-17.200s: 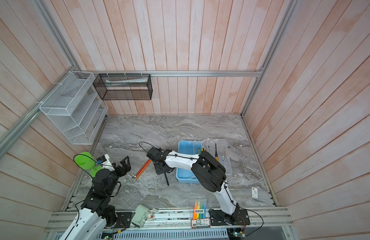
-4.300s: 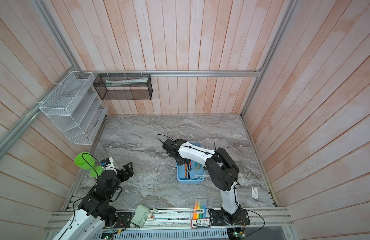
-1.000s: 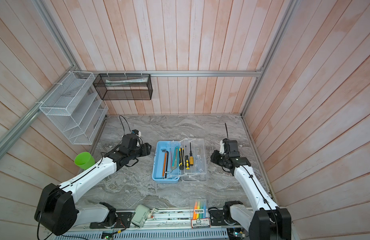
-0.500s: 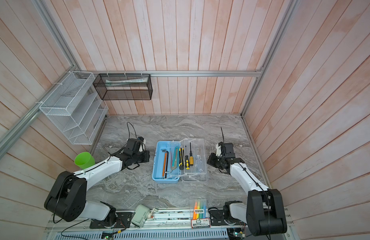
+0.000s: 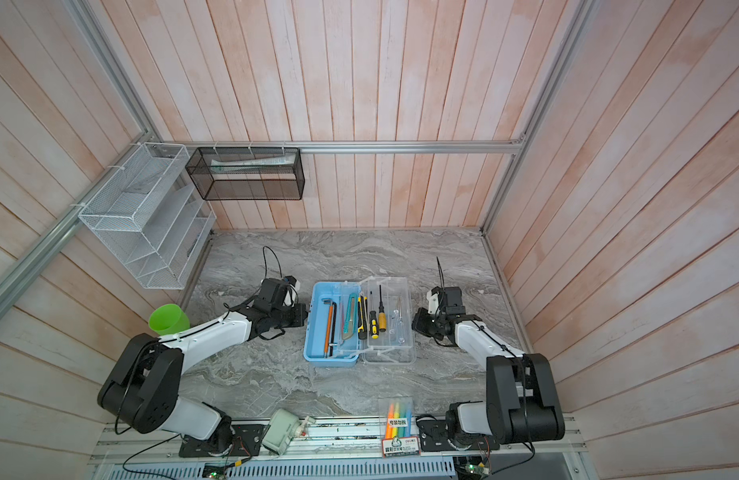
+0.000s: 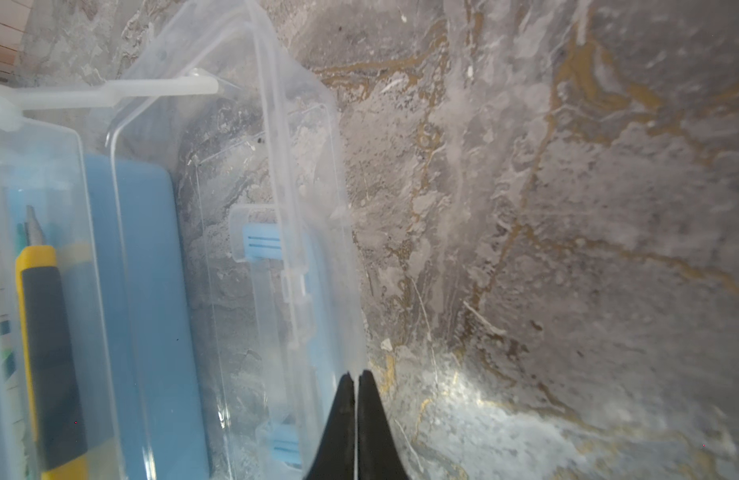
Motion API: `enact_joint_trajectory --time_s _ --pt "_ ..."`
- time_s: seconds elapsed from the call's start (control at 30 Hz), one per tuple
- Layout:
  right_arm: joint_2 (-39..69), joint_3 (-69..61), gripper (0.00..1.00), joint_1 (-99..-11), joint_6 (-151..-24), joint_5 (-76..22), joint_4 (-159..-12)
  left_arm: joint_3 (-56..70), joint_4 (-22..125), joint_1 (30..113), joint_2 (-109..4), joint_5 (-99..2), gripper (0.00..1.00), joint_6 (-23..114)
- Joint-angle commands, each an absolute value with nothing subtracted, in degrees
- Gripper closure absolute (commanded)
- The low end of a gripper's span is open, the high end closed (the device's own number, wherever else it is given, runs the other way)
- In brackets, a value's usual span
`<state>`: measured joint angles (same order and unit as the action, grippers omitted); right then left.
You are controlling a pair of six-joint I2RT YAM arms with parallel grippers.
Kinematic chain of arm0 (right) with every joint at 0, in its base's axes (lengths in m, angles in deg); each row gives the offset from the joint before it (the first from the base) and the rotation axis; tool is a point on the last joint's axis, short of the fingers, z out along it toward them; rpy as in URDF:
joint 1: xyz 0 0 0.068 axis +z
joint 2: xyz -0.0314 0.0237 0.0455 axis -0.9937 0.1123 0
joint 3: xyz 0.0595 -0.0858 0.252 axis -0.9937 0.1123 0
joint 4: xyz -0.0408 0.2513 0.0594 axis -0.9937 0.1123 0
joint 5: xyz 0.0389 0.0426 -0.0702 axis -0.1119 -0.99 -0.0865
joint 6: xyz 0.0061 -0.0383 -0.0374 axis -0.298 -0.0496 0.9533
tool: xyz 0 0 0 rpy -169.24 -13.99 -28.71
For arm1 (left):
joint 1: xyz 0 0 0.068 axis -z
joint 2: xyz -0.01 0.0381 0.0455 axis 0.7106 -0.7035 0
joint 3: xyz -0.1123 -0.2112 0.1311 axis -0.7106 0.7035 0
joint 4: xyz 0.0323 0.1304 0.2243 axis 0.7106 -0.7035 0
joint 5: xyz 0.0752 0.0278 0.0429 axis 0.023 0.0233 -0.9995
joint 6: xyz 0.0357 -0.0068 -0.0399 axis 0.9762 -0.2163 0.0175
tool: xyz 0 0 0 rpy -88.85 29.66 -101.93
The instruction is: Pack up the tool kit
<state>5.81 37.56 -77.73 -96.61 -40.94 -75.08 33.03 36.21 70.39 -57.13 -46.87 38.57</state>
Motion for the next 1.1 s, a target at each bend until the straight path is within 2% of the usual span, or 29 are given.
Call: enact_joint_trajectory --time_s 0.0,0.07,0.27,0.8,1.07 --pt "7.69 38.66 0.97 -77.75 -95.04 -46.52 -78.14 33.00 38.81 70.73 -57.94 -44.19 1.00 38.81" --pt "8.63 39.02 1.00 -77.75 -94.69 -50.11 -79.72 32.99 39.14 71.17 -57.98 -43.99 1.00 38.80" --pt "7.98 39.90 1.00 -77.76 -96.03 -55.63 -83.07 33.20 41.23 72.91 -57.39 -42.48 1.00 40.10" --pt "-1.44 42.86 1.00 -77.76 -101.08 -59.30 -84.06 33.09 43.10 73.59 -56.88 -38.04 1.00 40.92" --pt "-8.71 41.72 1.00 -77.79 -101.95 -59.34 -78.30 32.91 43.50 73.59 -56.86 -38.16 1.00 40.76"
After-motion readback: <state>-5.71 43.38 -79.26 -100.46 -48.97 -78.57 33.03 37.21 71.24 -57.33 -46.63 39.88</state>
